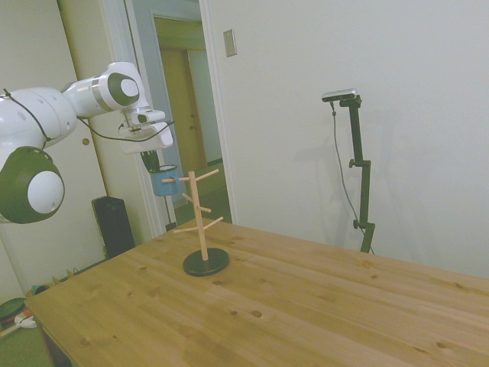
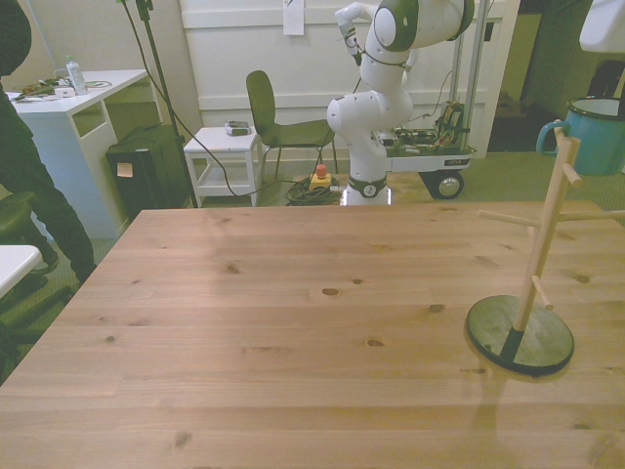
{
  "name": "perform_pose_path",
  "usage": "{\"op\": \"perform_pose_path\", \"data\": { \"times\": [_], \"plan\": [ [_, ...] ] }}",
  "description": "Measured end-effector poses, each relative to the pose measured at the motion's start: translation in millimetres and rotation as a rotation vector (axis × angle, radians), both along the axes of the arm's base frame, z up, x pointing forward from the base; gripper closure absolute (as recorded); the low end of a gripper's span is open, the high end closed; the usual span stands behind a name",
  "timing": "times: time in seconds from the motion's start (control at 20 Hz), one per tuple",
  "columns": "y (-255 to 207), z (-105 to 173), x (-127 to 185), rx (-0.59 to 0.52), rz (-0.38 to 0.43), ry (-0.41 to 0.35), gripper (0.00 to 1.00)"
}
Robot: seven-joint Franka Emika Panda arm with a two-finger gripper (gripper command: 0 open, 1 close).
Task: Hang the mug
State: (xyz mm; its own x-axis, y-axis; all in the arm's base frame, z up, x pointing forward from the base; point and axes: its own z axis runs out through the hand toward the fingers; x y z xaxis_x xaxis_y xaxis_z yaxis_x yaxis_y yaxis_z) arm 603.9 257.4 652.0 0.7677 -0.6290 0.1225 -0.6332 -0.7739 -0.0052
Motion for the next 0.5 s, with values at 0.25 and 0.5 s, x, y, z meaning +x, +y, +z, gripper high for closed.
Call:
{"op": "perform_pose_path", "data": {
  "times": [0.25,0.5],
  "plan": [
    [-0.9,1.4,0.1,0.001,-0.002,-0.003,0.00],
    [-1.8,1.9,0.4,0.000,-0.005,-0.005,0.00]
  ]
}}
